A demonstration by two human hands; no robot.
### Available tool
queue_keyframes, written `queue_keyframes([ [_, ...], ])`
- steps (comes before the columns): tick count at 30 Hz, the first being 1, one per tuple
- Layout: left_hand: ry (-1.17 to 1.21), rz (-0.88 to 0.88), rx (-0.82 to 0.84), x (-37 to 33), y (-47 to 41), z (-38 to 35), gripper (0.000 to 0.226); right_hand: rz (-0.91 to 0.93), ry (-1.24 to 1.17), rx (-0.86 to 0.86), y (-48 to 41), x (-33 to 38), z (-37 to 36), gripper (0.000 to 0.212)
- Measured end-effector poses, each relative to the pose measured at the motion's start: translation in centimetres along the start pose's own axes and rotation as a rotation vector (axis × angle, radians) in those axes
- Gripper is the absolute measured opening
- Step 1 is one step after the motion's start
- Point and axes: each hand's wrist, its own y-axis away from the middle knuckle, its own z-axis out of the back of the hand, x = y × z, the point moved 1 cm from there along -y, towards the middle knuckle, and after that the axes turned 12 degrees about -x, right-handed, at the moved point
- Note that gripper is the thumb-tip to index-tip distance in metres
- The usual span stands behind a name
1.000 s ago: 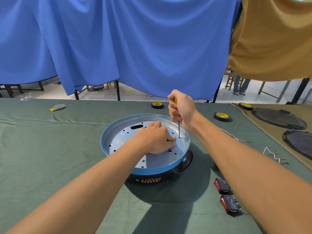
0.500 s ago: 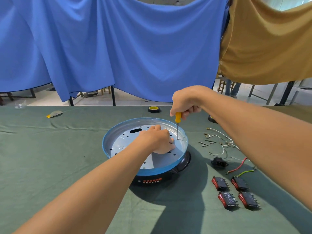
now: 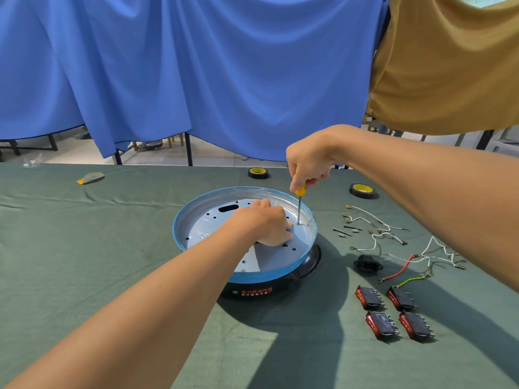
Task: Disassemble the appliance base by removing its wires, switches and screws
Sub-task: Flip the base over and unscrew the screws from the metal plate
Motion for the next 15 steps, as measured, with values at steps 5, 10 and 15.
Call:
queue_keyframes([
  [5,-0.002,-0.003,0.003,0.0,0.0,-0.1,0.052,0.112,0.180,0.017,0.4,0.7,0.3,0.020],
  [10,-0.001,-0.003,0.025,0.1,-0.1,0.1,0.053,0.225,0.285,0.005,0.6,1.4,0.8,0.014],
  [15,-0.001,-0.003,0.035,0.1,-0.4,0.2,0.053,0.196,0.210,0.034,0.2,0.6,0.5,0.013],
])
